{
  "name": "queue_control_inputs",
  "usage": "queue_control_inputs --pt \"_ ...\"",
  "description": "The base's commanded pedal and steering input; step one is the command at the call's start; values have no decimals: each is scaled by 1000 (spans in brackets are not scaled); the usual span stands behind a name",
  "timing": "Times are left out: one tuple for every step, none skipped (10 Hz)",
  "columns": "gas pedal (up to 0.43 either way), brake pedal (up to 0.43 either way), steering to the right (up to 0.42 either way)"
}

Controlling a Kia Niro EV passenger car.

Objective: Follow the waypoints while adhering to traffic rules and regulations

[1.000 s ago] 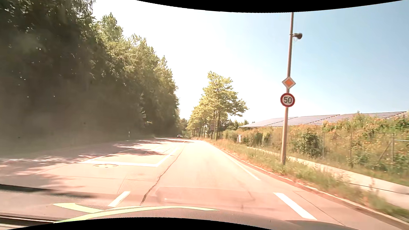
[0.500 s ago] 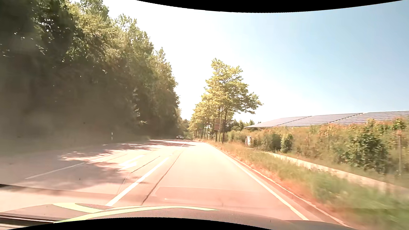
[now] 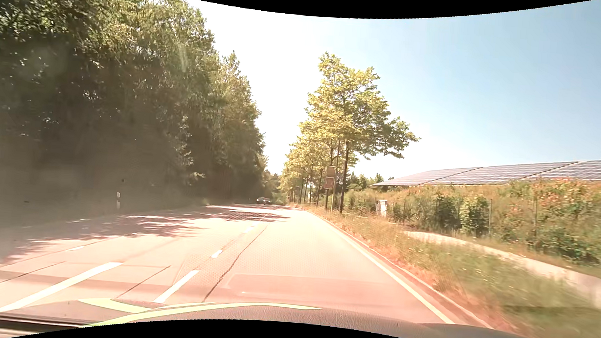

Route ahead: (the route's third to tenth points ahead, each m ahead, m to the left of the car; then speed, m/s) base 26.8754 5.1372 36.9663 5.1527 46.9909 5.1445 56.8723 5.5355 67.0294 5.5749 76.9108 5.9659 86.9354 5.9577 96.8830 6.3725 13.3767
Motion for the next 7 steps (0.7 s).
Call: queue_control_inputs --pt "67 0 -8" --pt "67 0 -8" --pt "59 0 -8" --pt "47 0 -8" --pt "39 0 -8" --pt "39 0 -8" --pt "39 0 -6"
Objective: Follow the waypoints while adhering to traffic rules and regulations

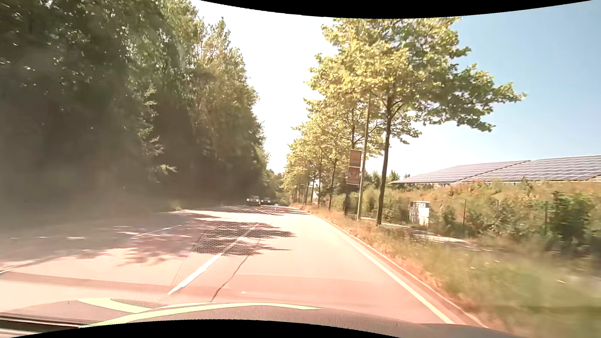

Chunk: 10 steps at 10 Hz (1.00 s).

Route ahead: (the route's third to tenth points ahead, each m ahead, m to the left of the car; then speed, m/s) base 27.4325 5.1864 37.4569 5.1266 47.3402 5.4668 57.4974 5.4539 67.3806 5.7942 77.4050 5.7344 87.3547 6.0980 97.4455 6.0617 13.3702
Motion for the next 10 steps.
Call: queue_control_inputs --pt "39 0 -6" --pt "39 0 -6" --pt "39 0 -6" --pt "39 0 -6" --pt "39 0 -6" --pt "39 0 -6" --pt "39 0 -6" --pt "39 0 -6" --pt "39 0 -6" --pt "39 0 -6"
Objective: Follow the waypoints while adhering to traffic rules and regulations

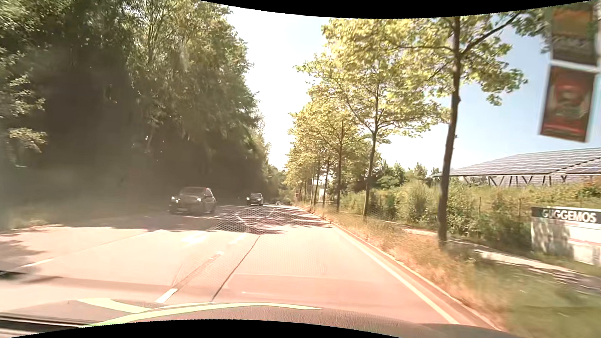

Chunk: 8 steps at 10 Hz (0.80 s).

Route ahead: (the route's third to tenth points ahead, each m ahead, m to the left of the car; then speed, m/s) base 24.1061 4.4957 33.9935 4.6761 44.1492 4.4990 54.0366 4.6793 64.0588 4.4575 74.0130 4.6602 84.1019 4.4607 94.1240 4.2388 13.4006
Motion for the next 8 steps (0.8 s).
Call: queue_control_inputs --pt "39 0 -6" --pt "28 0 -7" --pt "20 0 -8" --pt "20 0 -8" --pt "8 0 -8" --pt "8 0 -8" --pt "8 0 -8" --pt "8 0 -9"
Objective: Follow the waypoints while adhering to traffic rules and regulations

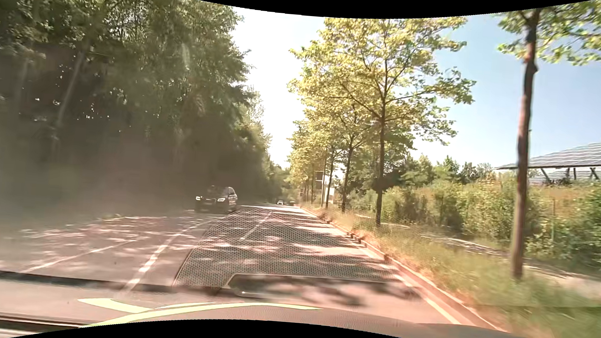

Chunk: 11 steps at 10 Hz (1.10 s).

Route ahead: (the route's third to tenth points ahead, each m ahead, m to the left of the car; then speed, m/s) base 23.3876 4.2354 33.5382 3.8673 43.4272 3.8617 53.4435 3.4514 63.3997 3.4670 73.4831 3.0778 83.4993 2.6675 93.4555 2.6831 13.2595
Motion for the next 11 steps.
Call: queue_control_inputs --pt "8 0 -9" --pt "8 0 -9" --pt "8 0 -9" --pt "8 0 -9" --pt "8 0 -9" --pt "8 0 -9" --pt "8 0 -9" --pt "8 0 -9" --pt "8 0 -10" --pt "8 0 -9" --pt "8 0 -8"
